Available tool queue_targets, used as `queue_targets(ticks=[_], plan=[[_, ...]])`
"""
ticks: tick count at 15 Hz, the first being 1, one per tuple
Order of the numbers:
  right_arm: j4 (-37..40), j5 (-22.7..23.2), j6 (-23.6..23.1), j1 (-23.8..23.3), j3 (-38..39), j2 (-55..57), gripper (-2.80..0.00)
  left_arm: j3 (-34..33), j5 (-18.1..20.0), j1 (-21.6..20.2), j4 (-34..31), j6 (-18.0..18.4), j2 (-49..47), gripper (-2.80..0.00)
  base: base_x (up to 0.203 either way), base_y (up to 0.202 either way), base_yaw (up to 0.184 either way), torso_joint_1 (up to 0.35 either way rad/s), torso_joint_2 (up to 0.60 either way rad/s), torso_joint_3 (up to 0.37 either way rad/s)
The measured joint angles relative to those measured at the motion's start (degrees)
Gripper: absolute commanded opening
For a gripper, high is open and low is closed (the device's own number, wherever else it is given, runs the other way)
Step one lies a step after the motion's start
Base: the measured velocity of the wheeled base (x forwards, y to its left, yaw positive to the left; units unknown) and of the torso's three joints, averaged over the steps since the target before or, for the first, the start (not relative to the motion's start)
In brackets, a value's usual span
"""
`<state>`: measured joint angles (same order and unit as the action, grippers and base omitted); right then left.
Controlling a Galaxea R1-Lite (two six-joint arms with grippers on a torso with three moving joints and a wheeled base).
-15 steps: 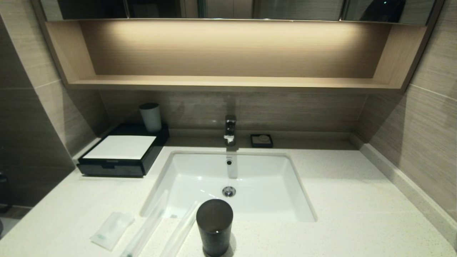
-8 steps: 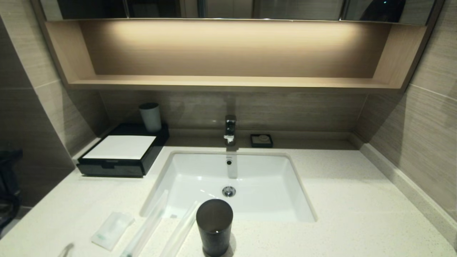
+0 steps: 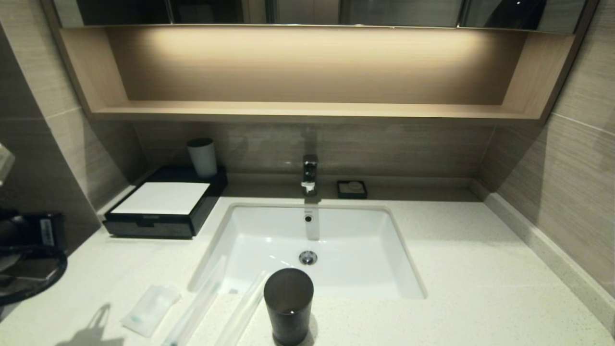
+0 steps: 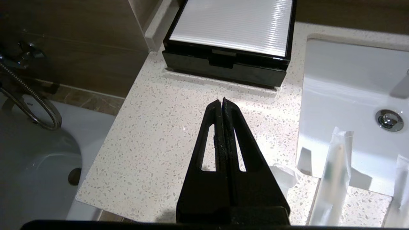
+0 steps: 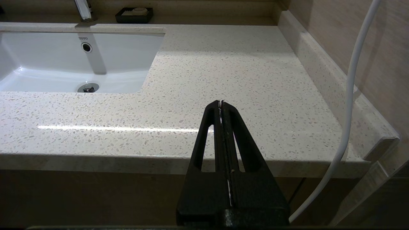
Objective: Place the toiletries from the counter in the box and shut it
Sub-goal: Open the drawer
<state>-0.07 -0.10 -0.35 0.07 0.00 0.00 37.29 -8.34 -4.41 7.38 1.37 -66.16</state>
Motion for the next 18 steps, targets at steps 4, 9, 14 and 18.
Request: queue_targets(ticks=[4, 9, 14, 18], plan=[[0.0, 0.0, 0.03, 0.0, 0.0, 0.0, -2.8, 0.53, 0.38, -0.94, 1.8, 0.34, -5.97, -2.8, 0.0, 0.0, 0.0, 0.0, 0.0, 0.0], [0.02, 0.0, 0.02, 0.0, 0.0, 0.0, -2.8, 3.57, 2.75, -4.53, 8.06, 1.49, -14.98, -2.8, 0.0, 0.0, 0.0, 0.0, 0.0, 0.0], [0.01, 0.0, 0.04, 0.0, 0.0, 0.0, -2.8, 6.12, 5.07, -6.0, 12.39, 3.32, -23.91, -2.8, 0.0, 0.0, 0.0, 0.0, 0.0, 0.0], [0.0, 0.0, 0.04, 0.0, 0.0, 0.0, -2.8, 7.82, 12.03, -6.03, 14.58, 3.32, -28.72, -2.8, 0.0, 0.0, 0.0, 0.0, 0.0, 0.0]])
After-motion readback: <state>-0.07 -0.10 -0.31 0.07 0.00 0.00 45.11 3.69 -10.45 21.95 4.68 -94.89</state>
